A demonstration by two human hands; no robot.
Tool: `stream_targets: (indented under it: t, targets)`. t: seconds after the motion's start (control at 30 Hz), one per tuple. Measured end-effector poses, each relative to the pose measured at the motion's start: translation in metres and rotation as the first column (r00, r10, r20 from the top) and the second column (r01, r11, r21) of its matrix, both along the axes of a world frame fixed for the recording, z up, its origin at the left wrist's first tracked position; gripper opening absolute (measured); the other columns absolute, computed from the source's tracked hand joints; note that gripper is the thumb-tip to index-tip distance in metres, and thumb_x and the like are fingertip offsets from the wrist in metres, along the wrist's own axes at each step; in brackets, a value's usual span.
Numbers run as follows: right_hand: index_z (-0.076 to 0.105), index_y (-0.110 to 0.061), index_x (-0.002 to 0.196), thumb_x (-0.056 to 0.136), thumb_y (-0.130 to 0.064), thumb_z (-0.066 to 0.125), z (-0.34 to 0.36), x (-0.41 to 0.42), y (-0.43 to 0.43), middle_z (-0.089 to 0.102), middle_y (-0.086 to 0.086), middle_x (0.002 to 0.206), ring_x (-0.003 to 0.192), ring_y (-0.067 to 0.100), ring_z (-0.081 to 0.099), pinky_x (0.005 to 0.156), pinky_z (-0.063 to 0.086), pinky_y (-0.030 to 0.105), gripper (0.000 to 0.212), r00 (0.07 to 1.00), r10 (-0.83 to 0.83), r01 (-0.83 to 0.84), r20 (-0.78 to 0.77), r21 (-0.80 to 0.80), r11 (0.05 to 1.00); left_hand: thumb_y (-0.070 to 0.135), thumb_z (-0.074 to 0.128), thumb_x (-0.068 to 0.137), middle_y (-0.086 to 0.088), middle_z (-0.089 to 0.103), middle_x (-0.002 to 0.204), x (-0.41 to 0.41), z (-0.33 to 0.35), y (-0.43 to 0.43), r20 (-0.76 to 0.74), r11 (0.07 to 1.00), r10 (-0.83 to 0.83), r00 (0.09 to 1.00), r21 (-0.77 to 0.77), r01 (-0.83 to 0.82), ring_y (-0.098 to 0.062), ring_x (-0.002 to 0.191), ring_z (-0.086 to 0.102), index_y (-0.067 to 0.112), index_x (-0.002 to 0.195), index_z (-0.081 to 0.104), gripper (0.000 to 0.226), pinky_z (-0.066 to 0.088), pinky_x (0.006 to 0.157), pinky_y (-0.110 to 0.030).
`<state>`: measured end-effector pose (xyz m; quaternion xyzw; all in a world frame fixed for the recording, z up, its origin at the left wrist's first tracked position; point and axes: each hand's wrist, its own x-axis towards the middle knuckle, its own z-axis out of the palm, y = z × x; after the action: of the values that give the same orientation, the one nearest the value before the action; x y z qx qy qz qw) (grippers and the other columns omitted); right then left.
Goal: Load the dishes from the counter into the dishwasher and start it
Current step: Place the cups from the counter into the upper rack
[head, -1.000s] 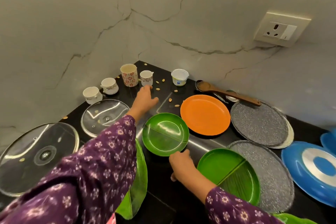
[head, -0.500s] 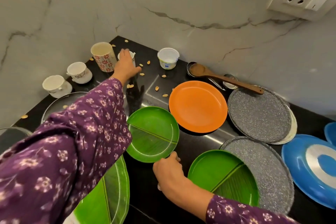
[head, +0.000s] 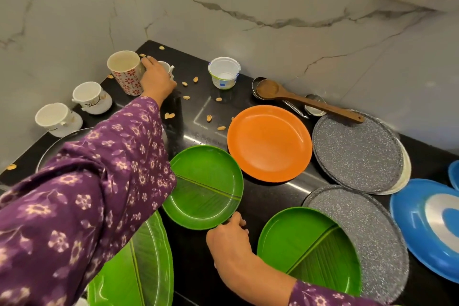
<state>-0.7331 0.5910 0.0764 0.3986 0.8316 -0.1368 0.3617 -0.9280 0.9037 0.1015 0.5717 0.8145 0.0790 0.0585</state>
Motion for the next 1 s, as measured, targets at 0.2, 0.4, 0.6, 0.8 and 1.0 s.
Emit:
stream_targets:
  t: [0.2, 0.4, 0.6, 0.8, 1.0]
  targets:
    - [0.049, 0.013, 0.062, 0.075, 0.006, 0.061, -0.005, 0.0, -0.002, 0.034, 0.04, 0.046, 0.054, 0.038, 0.039, 0.072, 0.04, 0.049, 0.019, 0.999, 0.022, -0.024, 0.034, 0.063, 0.998, 0.034, 0.07, 0.083, -0.025, 0.032, 0.139, -0.004, 0.007, -0.002, 0.03, 1.0, 0.019, 0.999, 0.011, -0.02, -0.04, 0.119, 0.048, -0.003, 0.136, 0.032, 0.074, 0.046, 0.094, -0.045]
    - [0.066, 0.007, 0.087, 0.076, 0.0, 0.067, -0.01, 0.004, -0.005, 0.054, 0.037, 0.06, 0.066, 0.04, 0.048, 0.07, 0.033, 0.045, 0.013, 0.997, -0.045, 0.036, 0.064, 0.138, 0.99, 0.049, 0.068, 0.081, -0.018, 0.05, 0.125, 0.015, 0.026, -0.027, 0.144, 0.986, -0.095, 0.985, 0.151, 0.073, -0.037, 0.111, 0.054, 0.004, 0.129, 0.037, 0.072, 0.048, 0.083, -0.049]
    - [0.068, -0.003, 0.09, 0.074, -0.011, 0.071, 0.0, 0.013, -0.014, 0.068, 0.021, 0.089, 0.087, 0.032, 0.053, 0.075, 0.035, 0.04, 0.018, 0.986, -0.132, 0.15, -0.099, 0.213, 0.965, 0.056, 0.068, 0.077, -0.013, 0.053, 0.122, 0.051, 0.064, -0.088, 0.15, 0.941, -0.278, 0.949, 0.239, 0.238, -0.032, 0.11, 0.053, 0.009, 0.123, 0.043, 0.071, 0.042, 0.077, -0.041]
    - [0.061, 0.003, 0.102, 0.078, -0.009, 0.073, 0.018, 0.024, -0.031, 0.063, 0.019, 0.102, 0.111, 0.041, 0.04, 0.067, 0.04, 0.038, 0.029, 0.873, -0.324, 0.4, -0.363, 0.155, 0.903, 0.058, 0.071, 0.072, -0.007, 0.055, 0.119, 0.09, 0.094, -0.174, 0.23, 0.904, -0.386, 0.893, 0.285, 0.318, -0.027, 0.109, 0.055, 0.013, 0.121, 0.045, 0.071, 0.043, 0.079, -0.039]
    - [0.053, -0.002, 0.111, 0.083, -0.017, 0.067, 0.014, 0.029, -0.057, 0.055, 0.019, 0.114, 0.112, 0.036, 0.046, 0.088, 0.044, 0.039, 0.034, 0.789, -0.354, 0.499, -0.503, 0.186, 0.847, 0.057, 0.075, 0.069, -0.003, 0.059, 0.116, 0.124, 0.11, -0.271, 0.276, 0.854, -0.488, 0.828, 0.345, 0.389, -0.022, 0.104, 0.057, 0.017, 0.121, 0.047, 0.071, 0.04, 0.073, -0.032]
